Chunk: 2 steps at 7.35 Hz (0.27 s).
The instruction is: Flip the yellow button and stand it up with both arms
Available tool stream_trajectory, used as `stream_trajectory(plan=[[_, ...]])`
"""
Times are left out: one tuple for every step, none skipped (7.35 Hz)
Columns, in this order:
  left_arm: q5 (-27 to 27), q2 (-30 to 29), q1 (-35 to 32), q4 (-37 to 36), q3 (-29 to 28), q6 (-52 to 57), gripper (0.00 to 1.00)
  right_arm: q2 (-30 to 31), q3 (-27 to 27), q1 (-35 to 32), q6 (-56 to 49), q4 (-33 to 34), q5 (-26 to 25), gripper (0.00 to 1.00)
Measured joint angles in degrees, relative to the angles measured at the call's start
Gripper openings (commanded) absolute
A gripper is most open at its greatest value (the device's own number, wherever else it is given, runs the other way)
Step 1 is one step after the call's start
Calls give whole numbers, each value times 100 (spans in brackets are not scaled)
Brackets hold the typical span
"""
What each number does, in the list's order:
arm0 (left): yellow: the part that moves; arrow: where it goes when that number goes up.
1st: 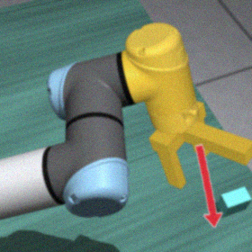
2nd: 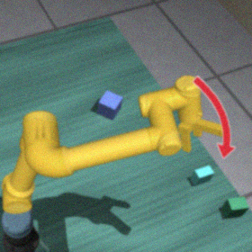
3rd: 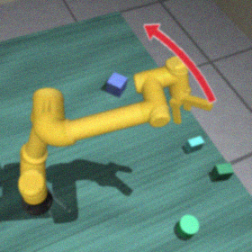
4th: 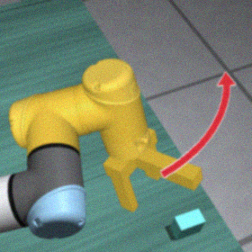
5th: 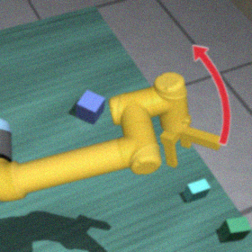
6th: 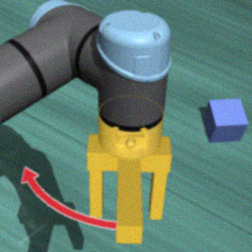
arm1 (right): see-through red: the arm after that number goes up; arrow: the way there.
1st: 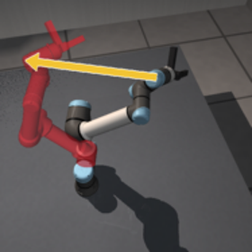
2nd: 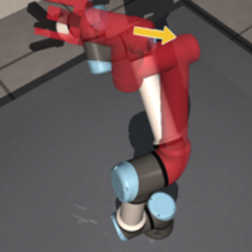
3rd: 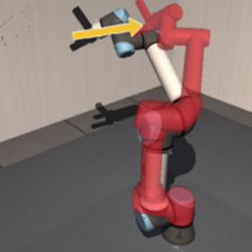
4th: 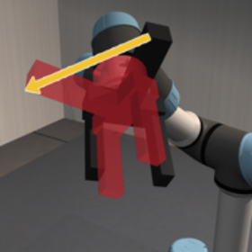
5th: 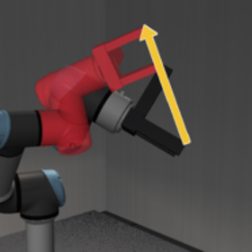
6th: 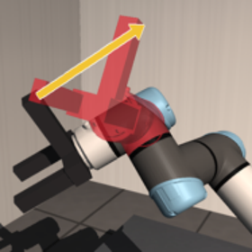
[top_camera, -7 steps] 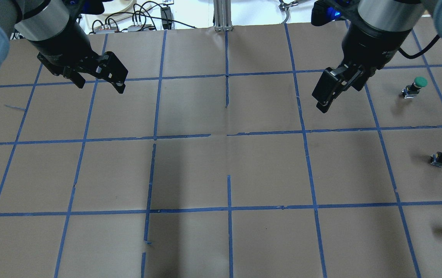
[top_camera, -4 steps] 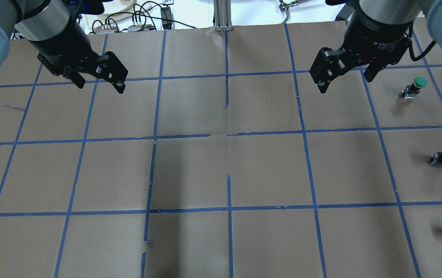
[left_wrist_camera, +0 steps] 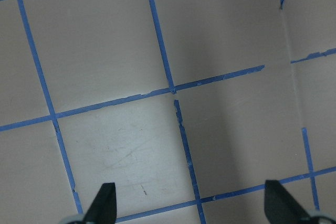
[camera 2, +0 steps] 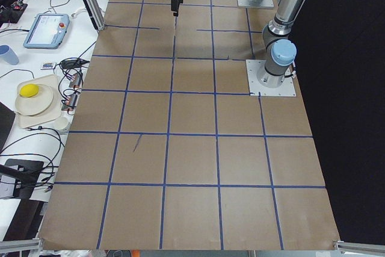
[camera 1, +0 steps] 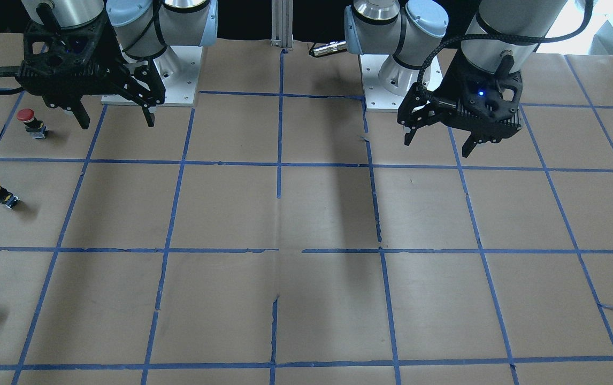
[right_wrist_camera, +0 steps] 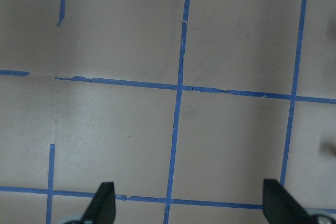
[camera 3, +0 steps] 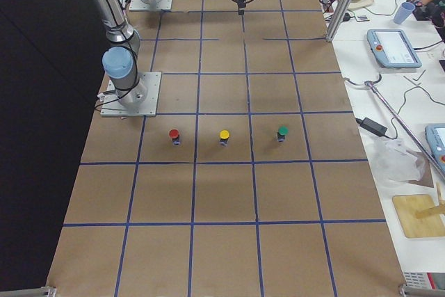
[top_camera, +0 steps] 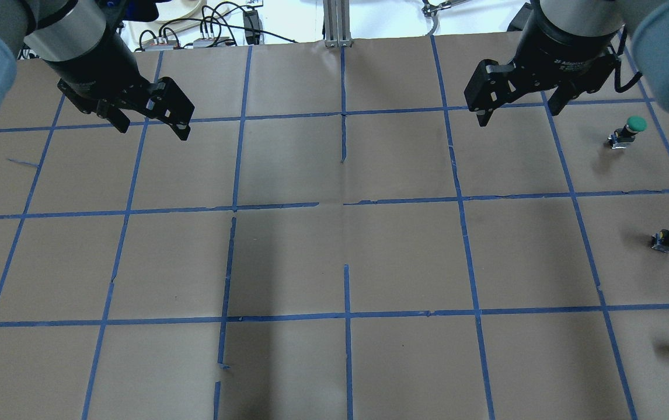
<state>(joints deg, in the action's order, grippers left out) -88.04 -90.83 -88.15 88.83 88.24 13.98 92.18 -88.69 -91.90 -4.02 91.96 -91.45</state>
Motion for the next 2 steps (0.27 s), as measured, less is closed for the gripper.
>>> stream_trajectory(plan=[[4,2,0,-6,-1,0,100,8,-27,-1,4,35,3,100],[7,1,0,-11,-5,0,100,21,-54,-3,4,60,4,100]])
